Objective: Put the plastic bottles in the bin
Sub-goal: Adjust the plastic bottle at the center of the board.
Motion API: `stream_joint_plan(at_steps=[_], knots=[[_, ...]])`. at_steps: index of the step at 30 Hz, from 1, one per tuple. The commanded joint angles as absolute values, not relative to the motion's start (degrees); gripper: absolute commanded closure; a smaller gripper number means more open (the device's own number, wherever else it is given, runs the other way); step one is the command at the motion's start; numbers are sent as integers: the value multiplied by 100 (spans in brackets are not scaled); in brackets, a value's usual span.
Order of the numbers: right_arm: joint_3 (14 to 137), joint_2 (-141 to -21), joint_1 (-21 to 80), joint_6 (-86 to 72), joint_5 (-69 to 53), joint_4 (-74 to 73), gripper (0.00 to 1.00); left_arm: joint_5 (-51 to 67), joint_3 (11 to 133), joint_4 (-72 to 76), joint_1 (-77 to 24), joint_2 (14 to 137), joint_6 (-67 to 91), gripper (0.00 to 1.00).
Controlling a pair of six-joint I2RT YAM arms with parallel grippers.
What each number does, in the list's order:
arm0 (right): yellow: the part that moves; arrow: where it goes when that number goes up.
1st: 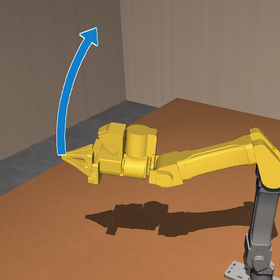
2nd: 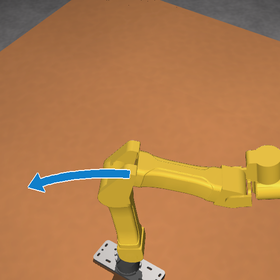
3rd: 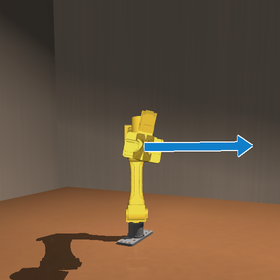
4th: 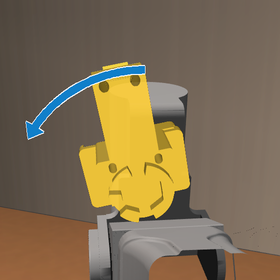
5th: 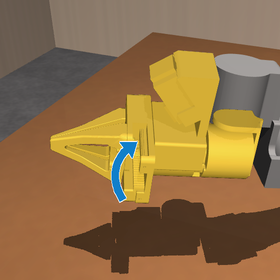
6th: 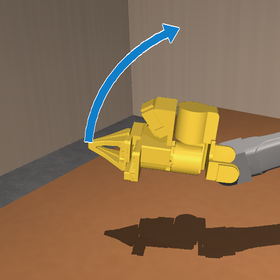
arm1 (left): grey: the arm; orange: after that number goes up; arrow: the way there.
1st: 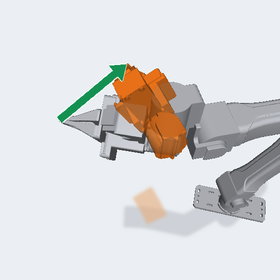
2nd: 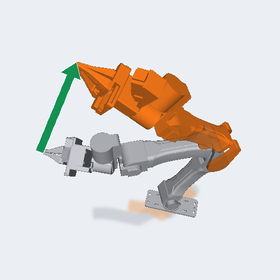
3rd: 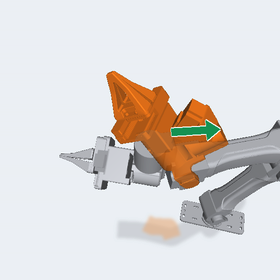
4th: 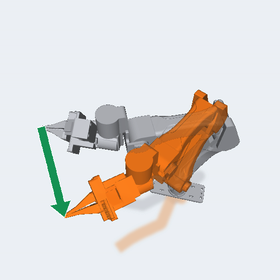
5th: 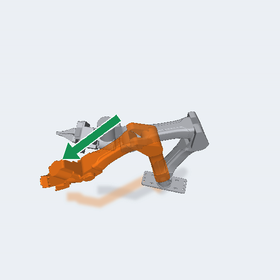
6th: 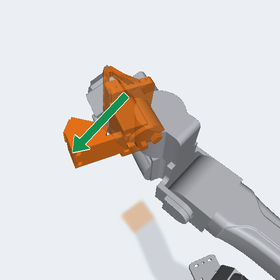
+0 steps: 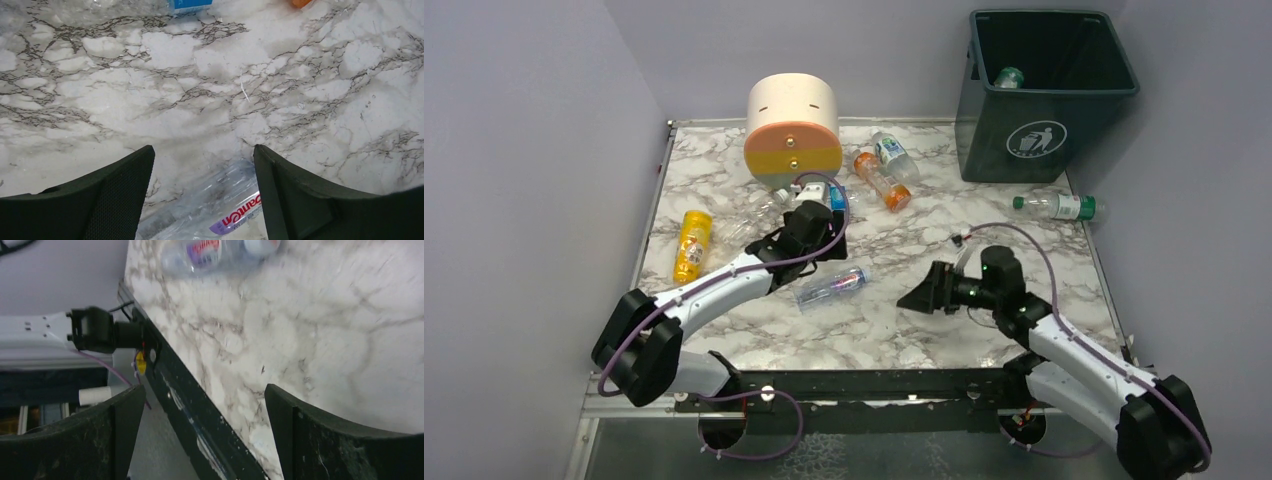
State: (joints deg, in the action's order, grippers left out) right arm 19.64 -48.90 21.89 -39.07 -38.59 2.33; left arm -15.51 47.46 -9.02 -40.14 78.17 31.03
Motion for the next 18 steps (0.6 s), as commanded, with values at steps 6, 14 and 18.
stream_joint_plan(at_steps=[6,14,18], knots=[[1928,-6193,4020,-5043,-2395,1884,13,-1718,4103,-923,-3530,7602,3158,21],[2373,-7222,4475,-5413,-2048,2478,17,-1539,3846,-754,-3116,7792,3189,23],[2542,-7629,4572,-5563,-1969,2657,18,-1497,3827,-730,-3061,7920,3173,24]])
